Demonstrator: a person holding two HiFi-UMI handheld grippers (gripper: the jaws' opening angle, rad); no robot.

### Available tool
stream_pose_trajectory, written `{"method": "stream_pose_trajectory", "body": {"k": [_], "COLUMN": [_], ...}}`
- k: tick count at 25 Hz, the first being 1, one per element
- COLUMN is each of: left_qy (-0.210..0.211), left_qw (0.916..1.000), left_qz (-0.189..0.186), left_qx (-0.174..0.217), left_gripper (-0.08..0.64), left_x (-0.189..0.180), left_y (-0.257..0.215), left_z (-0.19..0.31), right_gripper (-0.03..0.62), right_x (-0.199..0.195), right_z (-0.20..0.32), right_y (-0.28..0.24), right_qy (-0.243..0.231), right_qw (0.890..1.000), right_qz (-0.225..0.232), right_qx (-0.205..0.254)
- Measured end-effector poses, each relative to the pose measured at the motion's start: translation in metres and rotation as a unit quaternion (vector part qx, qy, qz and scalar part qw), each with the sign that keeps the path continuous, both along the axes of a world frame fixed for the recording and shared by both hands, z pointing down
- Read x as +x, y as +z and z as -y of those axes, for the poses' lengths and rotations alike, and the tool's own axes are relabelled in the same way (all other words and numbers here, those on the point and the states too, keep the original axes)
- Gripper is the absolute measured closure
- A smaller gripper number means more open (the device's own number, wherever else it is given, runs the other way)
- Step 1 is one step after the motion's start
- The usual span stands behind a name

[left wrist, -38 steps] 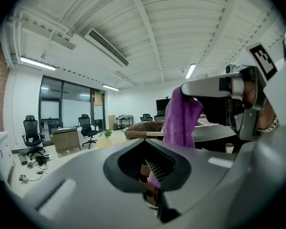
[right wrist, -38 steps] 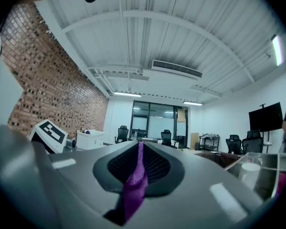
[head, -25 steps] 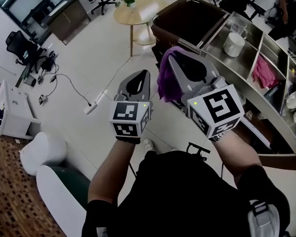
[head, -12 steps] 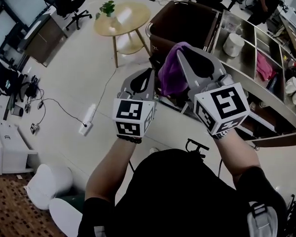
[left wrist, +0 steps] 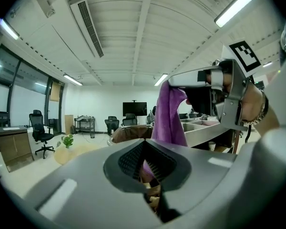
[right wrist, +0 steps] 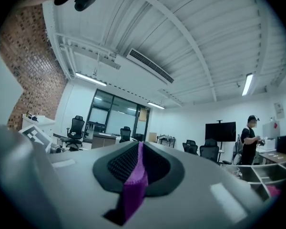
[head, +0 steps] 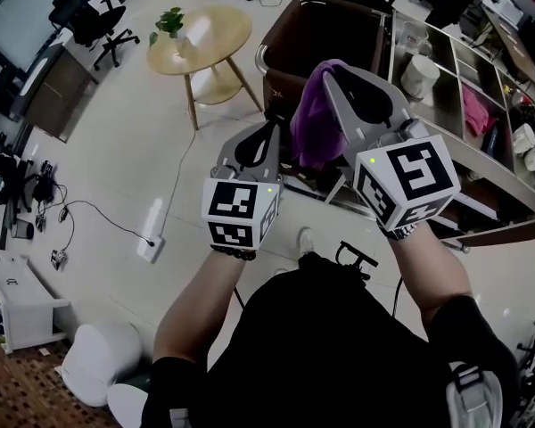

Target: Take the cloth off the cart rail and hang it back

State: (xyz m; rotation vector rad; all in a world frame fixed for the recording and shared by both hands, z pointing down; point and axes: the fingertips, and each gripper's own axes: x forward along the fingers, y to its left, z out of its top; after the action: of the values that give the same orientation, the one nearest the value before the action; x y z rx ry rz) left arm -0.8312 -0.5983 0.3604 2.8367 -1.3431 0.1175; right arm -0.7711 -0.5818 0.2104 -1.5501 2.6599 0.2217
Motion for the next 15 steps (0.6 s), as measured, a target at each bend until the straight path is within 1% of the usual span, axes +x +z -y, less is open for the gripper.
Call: {"method": "stream_pose_trajectory", "body": {"k": [3, 10, 15], "left_qy": [0.005, 0.008, 0.009], "left_qw": [1.0, 0.9999, 0.9998], "left_qz": [-0.001, 0.009, 0.013], "left_qx": [-0.003, -0.003, -0.009], "left_gripper": [0.561, 0.561, 0.561], "left_x": [0.001, 0.027, 0.045], "left_y": [-0.003, -0.005, -0.004], "left_z": [0.024, 0.066, 0.112], "right_gripper": [0.563, 0.563, 0.562], "right_x": [0.002, 0.03, 0.056], "right_z": [0.026, 0.078, 0.138], "right_y": [-0.005, 0.002, 0.022], "right_qy": [0.006, 0.012, 0.02], "right_qw": [1.0, 1.0, 0.999], "right_qz": [0.002, 0.005, 0.009], "right_qx": [-0.001, -0.015, -0.046]}}
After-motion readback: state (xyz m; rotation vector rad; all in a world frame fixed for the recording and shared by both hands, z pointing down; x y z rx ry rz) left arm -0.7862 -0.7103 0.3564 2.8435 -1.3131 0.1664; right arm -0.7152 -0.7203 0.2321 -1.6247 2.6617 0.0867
